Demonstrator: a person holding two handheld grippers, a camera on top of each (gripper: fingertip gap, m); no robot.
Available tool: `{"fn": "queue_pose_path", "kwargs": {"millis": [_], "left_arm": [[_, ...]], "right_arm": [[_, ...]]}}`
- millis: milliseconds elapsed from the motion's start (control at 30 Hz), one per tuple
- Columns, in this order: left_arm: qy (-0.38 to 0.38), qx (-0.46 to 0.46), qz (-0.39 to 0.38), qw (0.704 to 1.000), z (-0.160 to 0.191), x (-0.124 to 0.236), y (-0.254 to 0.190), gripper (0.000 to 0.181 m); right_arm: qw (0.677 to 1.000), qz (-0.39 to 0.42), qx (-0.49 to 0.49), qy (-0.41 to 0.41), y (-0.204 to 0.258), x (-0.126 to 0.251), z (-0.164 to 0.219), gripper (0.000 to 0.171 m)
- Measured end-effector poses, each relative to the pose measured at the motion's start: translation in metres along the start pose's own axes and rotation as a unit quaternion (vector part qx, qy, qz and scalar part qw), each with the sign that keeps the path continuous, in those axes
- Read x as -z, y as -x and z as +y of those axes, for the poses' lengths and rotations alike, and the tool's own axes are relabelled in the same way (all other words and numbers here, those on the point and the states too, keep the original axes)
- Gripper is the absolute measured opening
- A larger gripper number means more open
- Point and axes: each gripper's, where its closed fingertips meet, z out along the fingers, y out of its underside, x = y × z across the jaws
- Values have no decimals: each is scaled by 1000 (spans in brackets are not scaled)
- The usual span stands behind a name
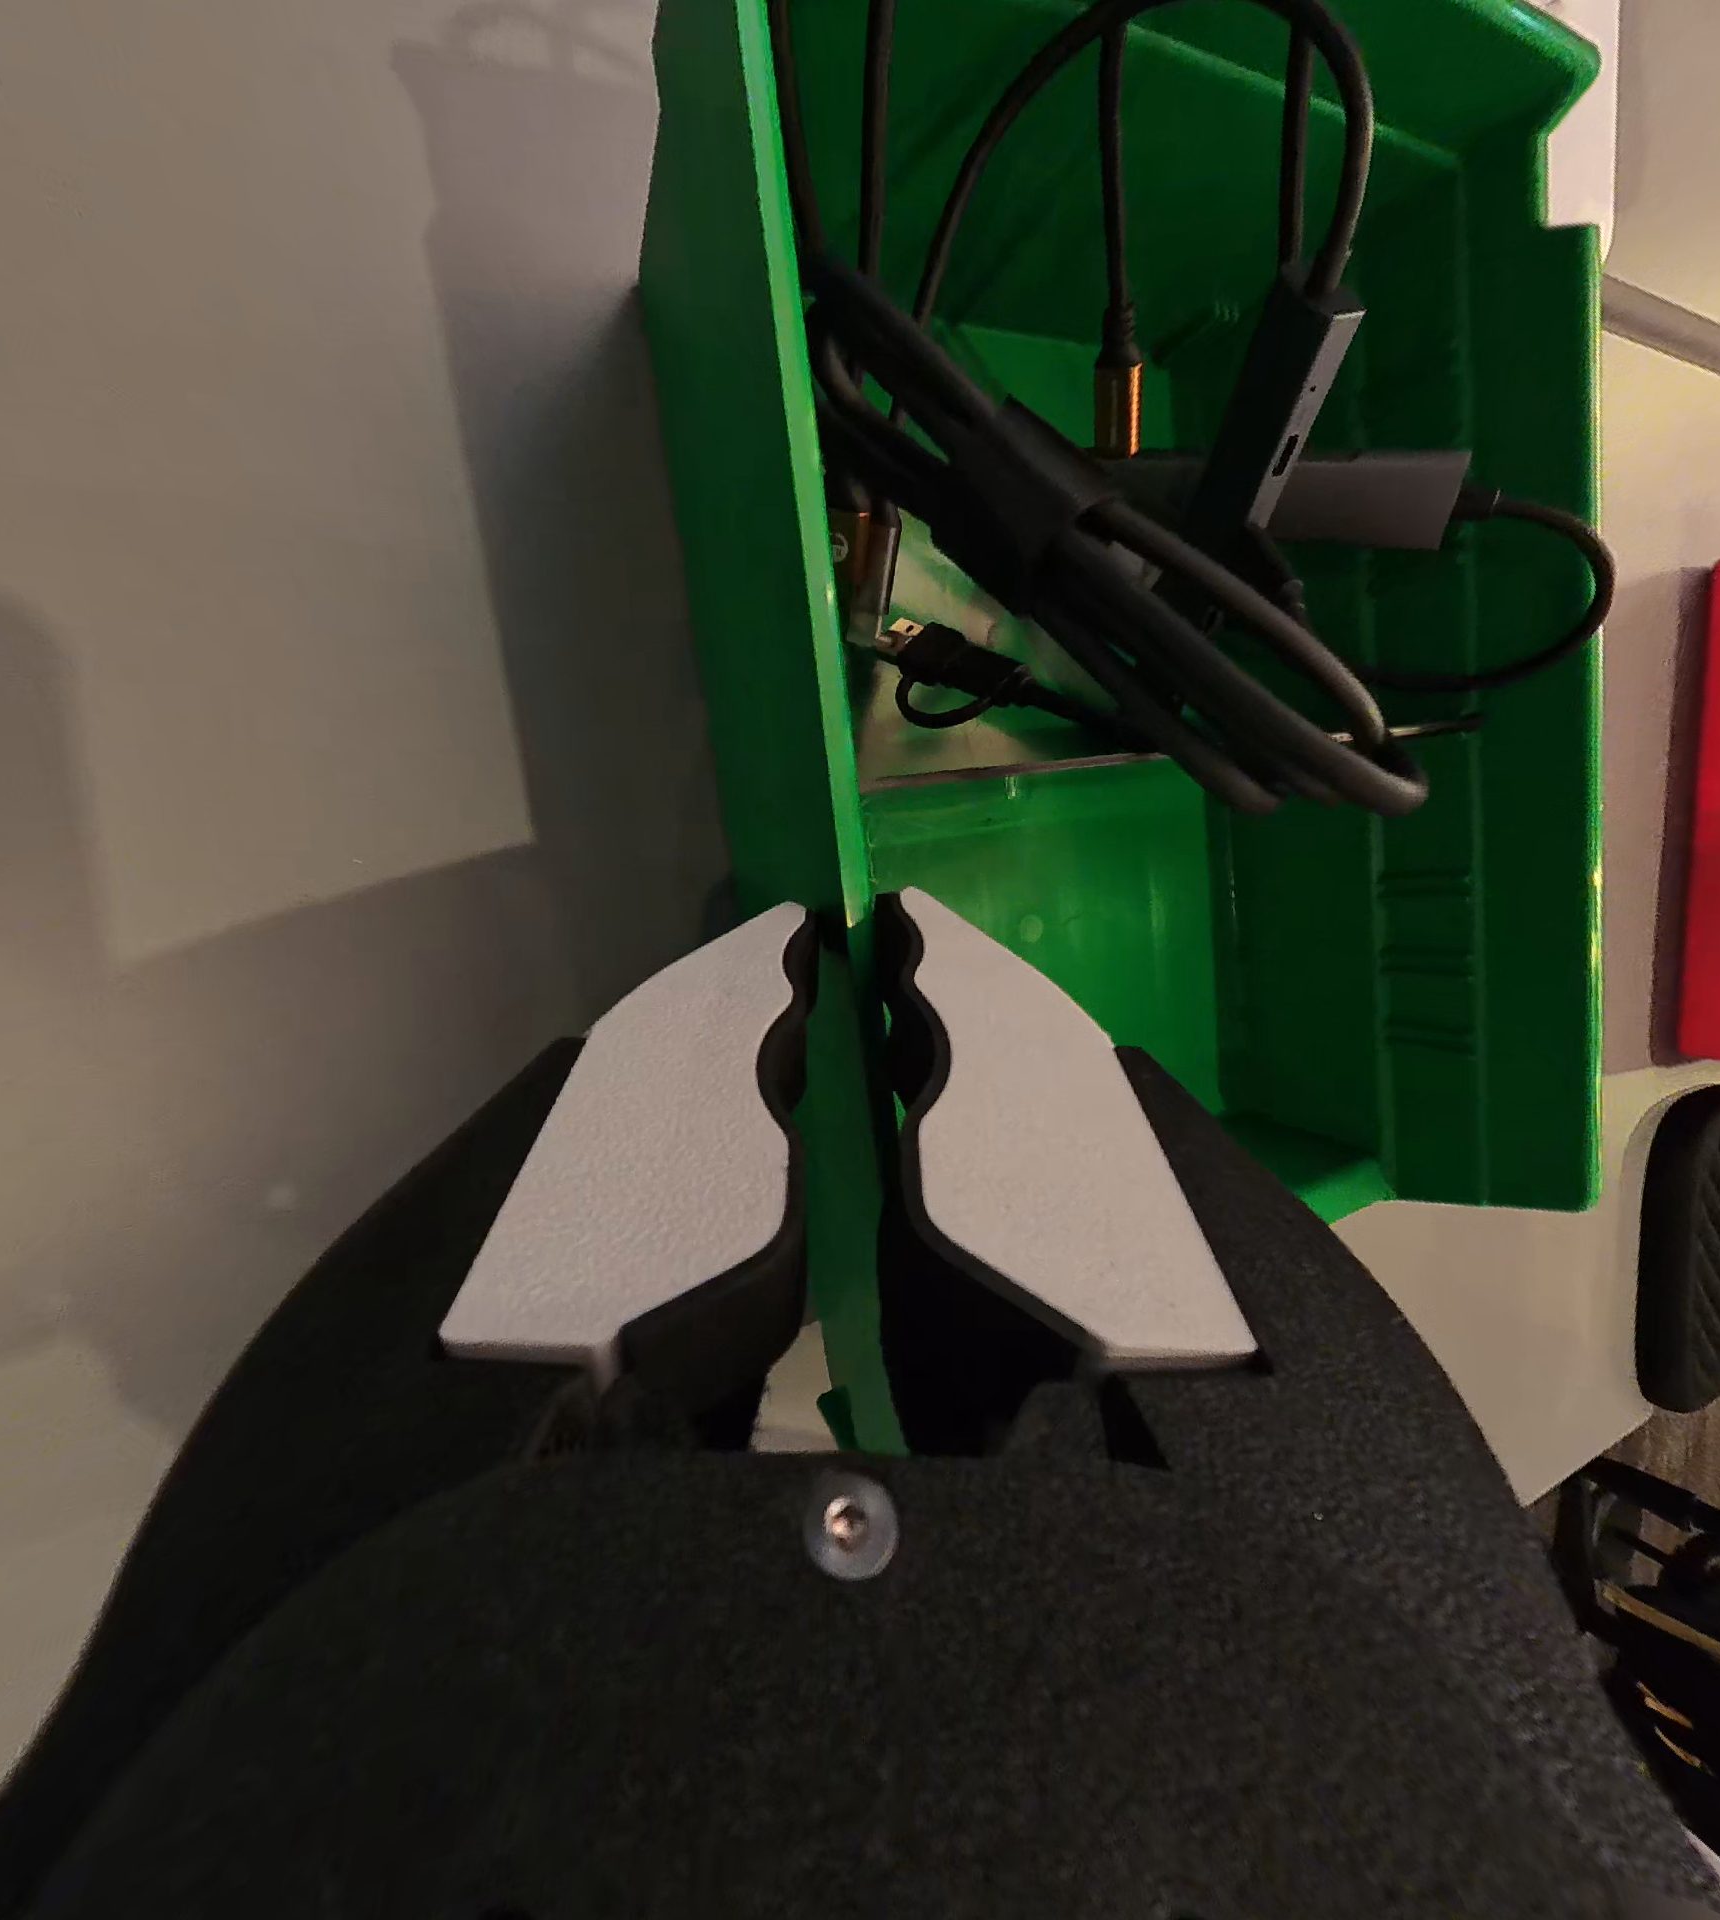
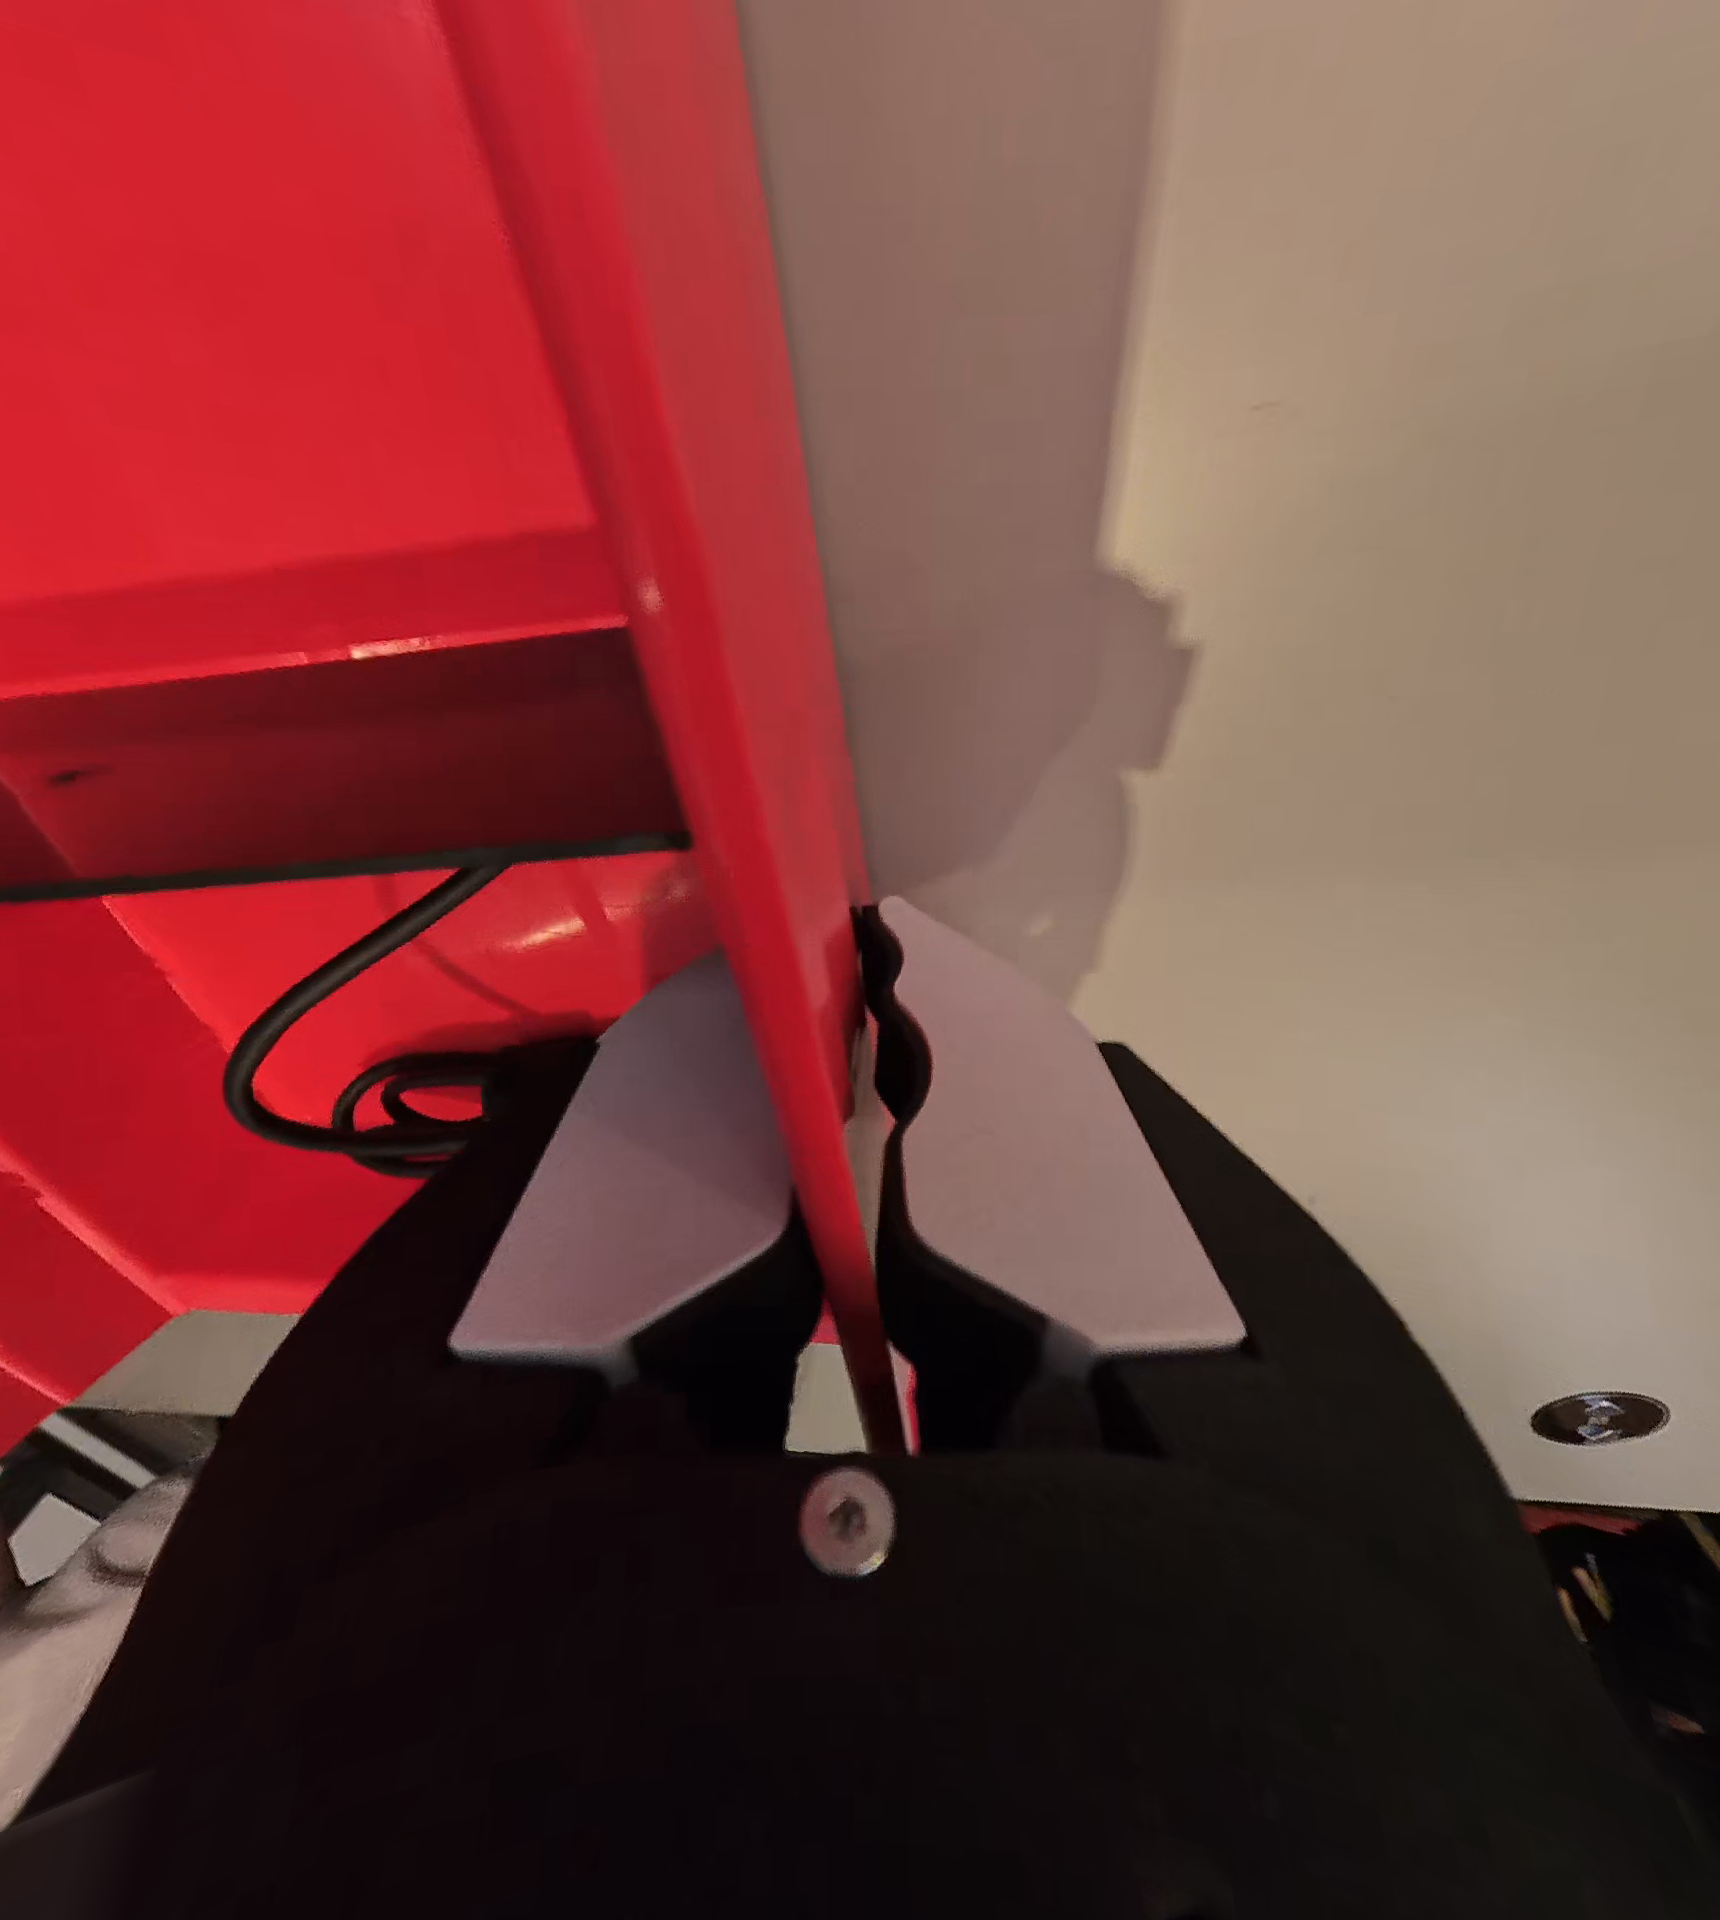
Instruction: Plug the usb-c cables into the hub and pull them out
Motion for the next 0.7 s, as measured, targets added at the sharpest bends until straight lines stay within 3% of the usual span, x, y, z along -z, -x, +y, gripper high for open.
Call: {"fn": "queue_pose_path", "kwargs": {"millis": [33,500,600,700], "left_arm": [[-2,1,-1,1000,-1,0,1,9],[-15,23,-3,1000,-2,2,6,9],[-38,53,8,998,-8,6,10,10],[-111,75,10,991,-25,32,11,15]], "right_arm": [[1000,0,-2,0,-1,0,1,7],[999,5,41,-16,-4,0,3,5],[999,14,44,-23,-5,1,3,8],[996,38,63,-42,-8,9,3,18]]}}
